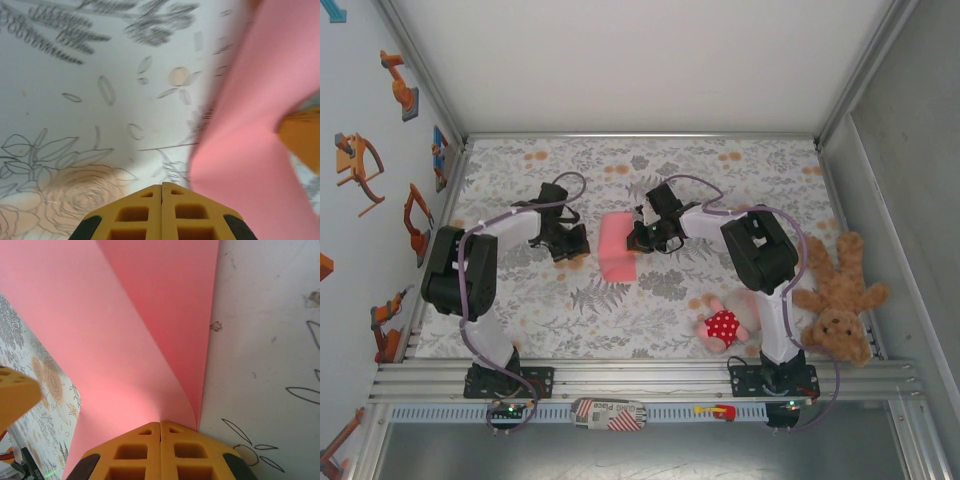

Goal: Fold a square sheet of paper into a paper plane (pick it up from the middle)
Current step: First fold the square sheet of paper in half at the center of the table.

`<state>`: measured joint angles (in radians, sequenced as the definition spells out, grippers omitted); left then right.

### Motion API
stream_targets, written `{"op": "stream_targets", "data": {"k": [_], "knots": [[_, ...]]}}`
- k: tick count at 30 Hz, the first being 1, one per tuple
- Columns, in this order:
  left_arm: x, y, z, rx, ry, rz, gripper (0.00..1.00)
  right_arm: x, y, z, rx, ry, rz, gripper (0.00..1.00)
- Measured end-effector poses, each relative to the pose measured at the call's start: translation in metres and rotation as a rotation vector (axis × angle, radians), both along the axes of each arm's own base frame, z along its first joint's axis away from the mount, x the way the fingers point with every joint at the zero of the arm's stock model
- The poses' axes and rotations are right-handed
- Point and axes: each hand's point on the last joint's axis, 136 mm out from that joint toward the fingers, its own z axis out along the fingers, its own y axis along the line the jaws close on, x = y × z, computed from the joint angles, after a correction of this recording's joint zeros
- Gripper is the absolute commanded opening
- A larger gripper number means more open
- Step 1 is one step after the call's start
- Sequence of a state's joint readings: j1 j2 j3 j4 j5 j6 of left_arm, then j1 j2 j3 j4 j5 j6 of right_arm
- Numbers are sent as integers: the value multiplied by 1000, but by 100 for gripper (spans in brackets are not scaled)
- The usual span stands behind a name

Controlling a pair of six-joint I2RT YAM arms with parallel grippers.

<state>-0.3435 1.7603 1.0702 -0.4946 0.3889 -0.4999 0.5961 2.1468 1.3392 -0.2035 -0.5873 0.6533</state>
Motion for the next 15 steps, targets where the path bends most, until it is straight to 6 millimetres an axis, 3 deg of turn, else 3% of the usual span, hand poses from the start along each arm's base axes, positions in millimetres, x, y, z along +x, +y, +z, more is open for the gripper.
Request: {"op": "stream_targets", "data": {"k": [4,6,11,15], "knots": [[14,-24,32,-119,-106,-11,0,0,0,0,0,0,0,0],[21,-39,37,-169,-139,-17,1,0,0,-1,-1,1,0,0],[22,-73,14,-224,-104,-46,1,0,0,-1,0,3,0,0],[19,-84,-10,-234,-50,-45,1,0,0,-1,0,3,0,0]]}}
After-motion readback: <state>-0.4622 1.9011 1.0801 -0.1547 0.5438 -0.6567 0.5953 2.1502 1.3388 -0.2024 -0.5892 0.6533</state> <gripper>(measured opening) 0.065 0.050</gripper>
